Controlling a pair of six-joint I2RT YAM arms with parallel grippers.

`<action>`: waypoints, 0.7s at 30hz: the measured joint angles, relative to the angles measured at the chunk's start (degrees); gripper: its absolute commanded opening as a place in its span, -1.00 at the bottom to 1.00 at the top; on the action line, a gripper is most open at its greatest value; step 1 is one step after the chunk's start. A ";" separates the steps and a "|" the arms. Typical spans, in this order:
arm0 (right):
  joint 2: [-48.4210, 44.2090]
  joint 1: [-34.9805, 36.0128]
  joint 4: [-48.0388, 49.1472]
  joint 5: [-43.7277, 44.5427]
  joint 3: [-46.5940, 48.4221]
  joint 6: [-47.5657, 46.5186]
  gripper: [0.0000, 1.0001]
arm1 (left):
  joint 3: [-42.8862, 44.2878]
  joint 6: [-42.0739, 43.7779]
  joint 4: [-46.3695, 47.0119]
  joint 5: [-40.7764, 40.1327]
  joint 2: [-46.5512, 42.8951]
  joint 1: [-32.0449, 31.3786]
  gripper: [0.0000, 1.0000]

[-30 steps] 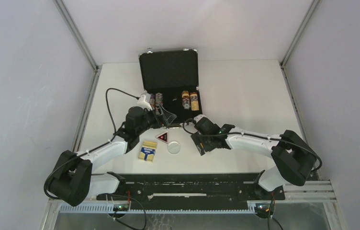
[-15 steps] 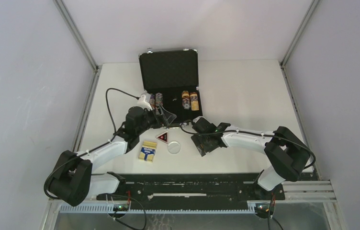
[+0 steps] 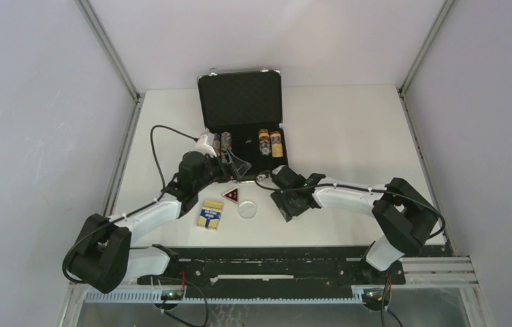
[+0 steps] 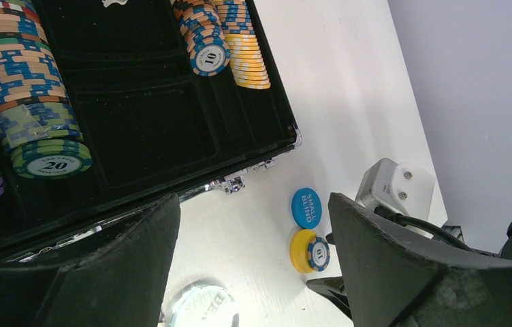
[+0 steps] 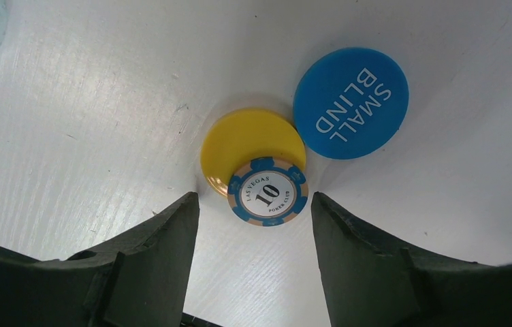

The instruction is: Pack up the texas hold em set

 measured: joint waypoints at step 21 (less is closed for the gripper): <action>1.42 0.24 -0.42 -0.63 0.85 -0.42 -0.03 | 0.00 0.00 -0.02 0.07 0.39 0.07 0.70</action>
